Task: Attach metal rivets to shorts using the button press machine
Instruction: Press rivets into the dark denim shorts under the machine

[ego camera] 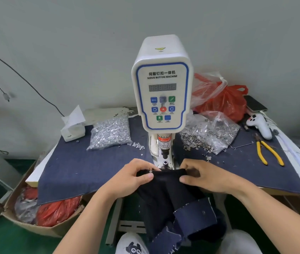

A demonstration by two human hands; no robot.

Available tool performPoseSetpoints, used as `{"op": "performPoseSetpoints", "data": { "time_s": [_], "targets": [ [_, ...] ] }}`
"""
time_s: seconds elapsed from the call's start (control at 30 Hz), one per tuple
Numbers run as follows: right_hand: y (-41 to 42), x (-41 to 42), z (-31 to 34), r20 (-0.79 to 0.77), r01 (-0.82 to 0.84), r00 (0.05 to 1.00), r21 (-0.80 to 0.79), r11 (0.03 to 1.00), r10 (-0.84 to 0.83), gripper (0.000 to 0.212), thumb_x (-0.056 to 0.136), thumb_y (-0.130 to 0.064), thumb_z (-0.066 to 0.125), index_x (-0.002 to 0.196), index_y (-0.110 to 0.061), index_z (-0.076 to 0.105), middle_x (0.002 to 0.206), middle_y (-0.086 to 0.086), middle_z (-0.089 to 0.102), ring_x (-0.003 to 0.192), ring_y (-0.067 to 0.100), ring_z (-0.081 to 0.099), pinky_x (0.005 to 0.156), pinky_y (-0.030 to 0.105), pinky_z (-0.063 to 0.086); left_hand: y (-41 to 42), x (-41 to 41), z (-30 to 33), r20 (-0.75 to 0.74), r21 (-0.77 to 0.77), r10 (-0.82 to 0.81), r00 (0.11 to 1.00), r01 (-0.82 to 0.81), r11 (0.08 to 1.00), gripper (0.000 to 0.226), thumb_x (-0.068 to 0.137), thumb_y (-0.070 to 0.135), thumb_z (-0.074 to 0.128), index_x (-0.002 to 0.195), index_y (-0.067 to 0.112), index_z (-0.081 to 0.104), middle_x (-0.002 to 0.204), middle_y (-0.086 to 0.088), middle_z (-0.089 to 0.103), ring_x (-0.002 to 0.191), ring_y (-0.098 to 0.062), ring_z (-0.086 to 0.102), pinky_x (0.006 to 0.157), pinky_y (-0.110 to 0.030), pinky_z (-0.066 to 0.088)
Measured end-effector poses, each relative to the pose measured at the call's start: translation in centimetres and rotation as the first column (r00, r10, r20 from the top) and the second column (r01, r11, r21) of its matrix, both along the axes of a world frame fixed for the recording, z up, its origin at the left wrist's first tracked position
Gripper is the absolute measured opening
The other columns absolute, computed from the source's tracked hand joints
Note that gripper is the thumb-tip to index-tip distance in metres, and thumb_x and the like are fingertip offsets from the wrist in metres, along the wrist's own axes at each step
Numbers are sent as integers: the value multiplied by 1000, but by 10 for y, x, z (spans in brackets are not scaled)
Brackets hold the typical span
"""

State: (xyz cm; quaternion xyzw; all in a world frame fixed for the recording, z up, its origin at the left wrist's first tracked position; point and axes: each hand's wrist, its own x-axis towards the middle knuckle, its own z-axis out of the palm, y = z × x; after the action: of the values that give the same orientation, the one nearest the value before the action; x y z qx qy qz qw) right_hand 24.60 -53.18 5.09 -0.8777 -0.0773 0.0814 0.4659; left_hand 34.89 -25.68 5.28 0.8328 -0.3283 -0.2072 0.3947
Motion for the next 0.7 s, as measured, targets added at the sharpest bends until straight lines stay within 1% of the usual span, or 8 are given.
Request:
{"op": "performPoseSetpoints", "data": {
  "time_s": [0.1, 0.2, 0.27, 0.3, 0.37, 0.47, 0.57, 0.7],
  "targets": [
    [-1, 7, -8, -52, 47, 998, 161, 986, -40, 17, 95, -26, 71, 84, -25, 58, 78, -4, 59, 72, 5, 50, 67, 18, 41, -9, 5, -8, 105, 1, 26, 994, -27, 1000, 21, 104, 23, 63, 94, 42, 66, 116, 27, 55, 119, -3, 52, 108, -34, 40],
    [1, 13, -18, -150, 137, 984, 323, 937, -92, 23, 93, -32, 70, 80, -21, 56, 74, 0, 51, 66, 11, 45, 57, 19, 34, -18, 8, -12, -26, -29, 59, 998, -60, 998, 30, 103, 25, 61, 77, 38, 57, 98, 25, 51, 98, 0, 52, 95, -30, 38],
    [2, 19, -24, -121, 196, 978, 244, 950, -171, 33, 90, -51, 66, 74, -26, 53, 69, -5, 43, 61, 7, 37, 53, 15, 29, -22, 8, -13, -129, -88, 71, 989, -83, 993, 24, 95, 33, 58, 72, 38, 56, 95, 15, 52, 91, -2, 51, 90, -29, 37],
    [2, 22, -26, -103, 220, 974, 211, 952, -202, 37, 88, -58, 64, 73, -26, 52, 69, -5, 40, 62, 9, 35, 53, 18, 26, -23, 7, -13, -161, -116, 78, 984, -98, 988, 20, 91, 37, 56, 71, 37, 56, 94, 11, 52, 89, -5, 50, 89, -29, 37],
    [1, 28, -30, -103, 265, 963, 198, 944, -249, 39, 84, -62, 62, 71, -27, 50, 70, -2, 37, 67, 16, 32, 55, 29, 23, -24, 8, -15, -207, -176, 78, 975, -116, 978, 17, 90, 40, 55, 76, 30, 56, 91, 9, 52, 86, -7, 50, 84, -30, 37],
    [0, 35, -33, -116, 309, 950, 183, 933, -292, 41, 80, -64, 60, 66, -28, 47, 67, -4, 37, 64, 12, 34, 54, 27, 24, -27, 12, -20, -262, -219, 96, 960, -155, 963, 23, 93, 41, 55, 76, 24, 54, 81, 11, 51, 76, -6, 48, 73, -28, 35],
    [-2, 41, -36, -126, 332, 942, 184, 925, -312, 43, 82, -60, 60, 59, -27, 43, 61, -13, 35, 56, 4, 32, 49, 18, 25, -30, 14, -23, -289, -216, 98, 952, -165, 962, 27, 95, 39, 53, 72, 27, 48, 72, 13, 46, 66, -3, 43, 64, -29, 30],
    [-4, 45, -42, -135, 324, 943, 173, 930, -304, 47, 100, -38, 59, 57, -28, 42, 58, -16, 36, 53, 2, 32, 47, 14, 26, -33, 16, -26, -300, -200, 112, 947, -177, 964, 30, 95, 38, 52, 66, 30, 46, 69, 14, 44, 64, -3, 40, 63, -30, 28]
  ]
}}
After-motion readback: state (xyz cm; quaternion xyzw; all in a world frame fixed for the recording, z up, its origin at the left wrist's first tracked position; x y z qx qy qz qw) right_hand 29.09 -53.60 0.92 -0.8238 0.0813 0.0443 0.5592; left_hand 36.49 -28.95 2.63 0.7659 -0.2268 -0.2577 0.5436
